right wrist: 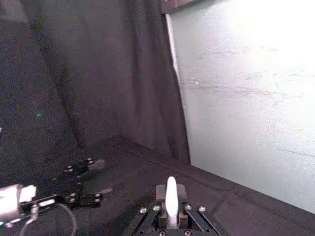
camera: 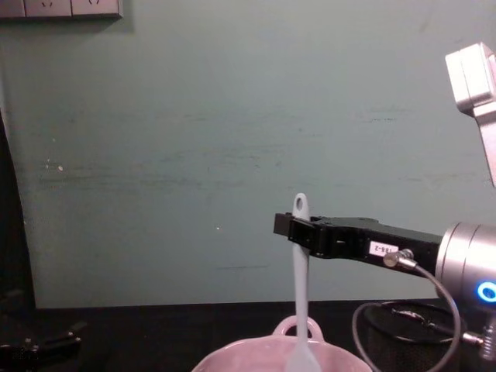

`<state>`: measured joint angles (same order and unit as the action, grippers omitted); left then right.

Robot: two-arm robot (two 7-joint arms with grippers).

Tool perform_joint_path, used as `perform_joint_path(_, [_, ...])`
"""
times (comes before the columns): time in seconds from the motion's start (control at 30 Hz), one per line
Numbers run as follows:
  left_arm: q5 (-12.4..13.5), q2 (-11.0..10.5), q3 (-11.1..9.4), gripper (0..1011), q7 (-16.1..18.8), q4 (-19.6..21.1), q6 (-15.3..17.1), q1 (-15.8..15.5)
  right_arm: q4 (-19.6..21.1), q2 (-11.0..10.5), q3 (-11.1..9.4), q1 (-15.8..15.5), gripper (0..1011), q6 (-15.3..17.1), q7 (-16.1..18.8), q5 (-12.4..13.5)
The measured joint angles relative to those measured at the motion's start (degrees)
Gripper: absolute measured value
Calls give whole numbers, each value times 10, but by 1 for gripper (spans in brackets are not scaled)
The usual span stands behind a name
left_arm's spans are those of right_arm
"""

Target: Use the one hand to pick up the spoon and stir the clear water in the bowl.

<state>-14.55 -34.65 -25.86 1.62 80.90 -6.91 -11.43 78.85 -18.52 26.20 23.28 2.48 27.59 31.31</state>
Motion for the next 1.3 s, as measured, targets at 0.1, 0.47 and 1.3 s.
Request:
perform_joint_path(0.1, [0,0,0,1011,0,0,0,0,12,0,5,-6,116,0,0,1])
perform_joint_path(0.47, [0,0,0,1011,0,0,0,0,-3,22,30,8,114,-3,12,-1])
perform_joint_path(1.3, [0,0,0,1011,0,0,0,0,-99,42,6,67,114,-23,14,1])
